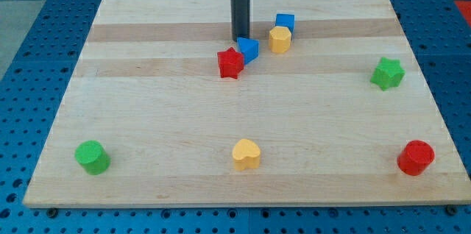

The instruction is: Slide the red star and blue triangle into the yellow hexagon

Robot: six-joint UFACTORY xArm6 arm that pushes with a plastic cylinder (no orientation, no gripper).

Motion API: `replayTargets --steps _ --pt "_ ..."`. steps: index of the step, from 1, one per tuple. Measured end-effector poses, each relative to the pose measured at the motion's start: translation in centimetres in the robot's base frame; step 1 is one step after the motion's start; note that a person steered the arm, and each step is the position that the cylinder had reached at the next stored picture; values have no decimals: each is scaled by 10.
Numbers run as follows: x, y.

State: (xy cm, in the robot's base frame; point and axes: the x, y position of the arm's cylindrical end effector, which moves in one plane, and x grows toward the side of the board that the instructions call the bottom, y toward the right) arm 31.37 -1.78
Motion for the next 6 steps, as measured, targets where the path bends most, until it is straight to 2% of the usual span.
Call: replayTargets --steps 4,5,6 --pt "25 -51" --pt "41 -52" --pt "85 -52"
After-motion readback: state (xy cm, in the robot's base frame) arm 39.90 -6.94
